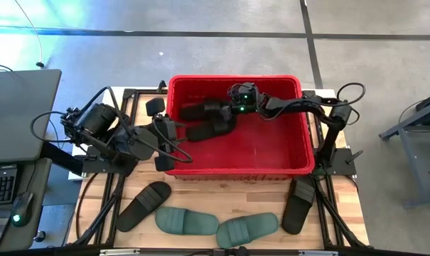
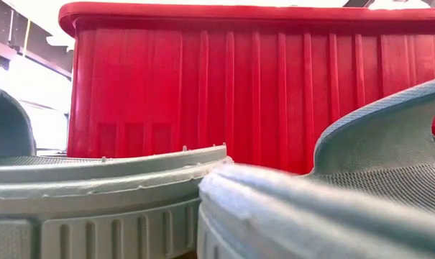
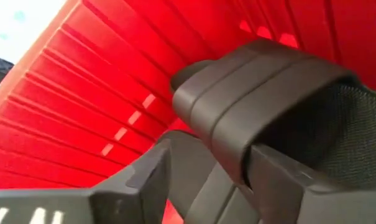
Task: Pick and place slides into bin
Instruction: Put the black slide into the red bin
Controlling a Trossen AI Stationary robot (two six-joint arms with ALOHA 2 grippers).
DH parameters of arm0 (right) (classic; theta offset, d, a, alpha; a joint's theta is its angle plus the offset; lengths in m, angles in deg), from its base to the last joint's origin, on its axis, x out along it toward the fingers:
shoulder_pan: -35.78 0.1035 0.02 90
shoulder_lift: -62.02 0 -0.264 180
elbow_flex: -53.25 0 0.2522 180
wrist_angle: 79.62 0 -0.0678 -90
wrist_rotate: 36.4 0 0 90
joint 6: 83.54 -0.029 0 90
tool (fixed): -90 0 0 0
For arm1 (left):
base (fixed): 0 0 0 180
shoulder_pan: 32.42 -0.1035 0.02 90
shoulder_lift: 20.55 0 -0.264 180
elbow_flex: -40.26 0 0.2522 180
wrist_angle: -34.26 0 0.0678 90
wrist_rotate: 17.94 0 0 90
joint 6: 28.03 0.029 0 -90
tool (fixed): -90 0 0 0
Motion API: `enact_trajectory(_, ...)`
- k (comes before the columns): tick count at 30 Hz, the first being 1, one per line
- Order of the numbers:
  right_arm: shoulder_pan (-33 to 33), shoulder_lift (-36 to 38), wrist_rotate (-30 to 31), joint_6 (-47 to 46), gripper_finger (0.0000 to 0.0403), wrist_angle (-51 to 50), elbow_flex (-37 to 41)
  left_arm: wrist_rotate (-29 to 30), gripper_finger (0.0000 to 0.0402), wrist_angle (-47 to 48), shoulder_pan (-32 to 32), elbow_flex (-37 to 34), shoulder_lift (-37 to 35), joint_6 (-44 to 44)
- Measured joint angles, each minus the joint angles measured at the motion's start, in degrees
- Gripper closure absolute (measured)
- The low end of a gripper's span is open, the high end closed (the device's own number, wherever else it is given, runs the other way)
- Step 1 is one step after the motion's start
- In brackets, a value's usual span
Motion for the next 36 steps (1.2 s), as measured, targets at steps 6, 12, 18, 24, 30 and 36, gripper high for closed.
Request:
enact_trajectory(6,-0.2,0.0,-0.33,-5.68,0.0199,-0.1,0.0,-0.8,0.0247,0.05,-0.01,0.0,0.0,0.0)
enact_trajectory(12,-0.12,0.44,-7.55,-11.67,0.0198,2.37,0.0,-2.33,0.0247,0.13,0.0,0.0,0.0,0.28)
enact_trajectory(18,-1.35,3.27,-7.36,-11.82,0.0198,2.18,0.02,-4.2,0.0247,0.19,0.0,0.0,-0.02,0.37)
enact_trajectory(24,-3.0,4.83,-7.14,-10.09,0.0198,-4.96,-0.11,-4.87,0.0247,0.17,0.0,0.0,-0.02,0.92)
enact_trajectory(30,-3.82,5.36,-4.77,-6.37,0.0198,-15.06,0.0,-5.25,0.0247,0.19,0.0,0.0,-0.02,1.01)
enact_trajectory(36,-3.52,8.43,-4.59,-8.19,0.0198,-7.79,0.0,-6.96,0.0247,0.27,0.0,0.0,-0.02,1.11)
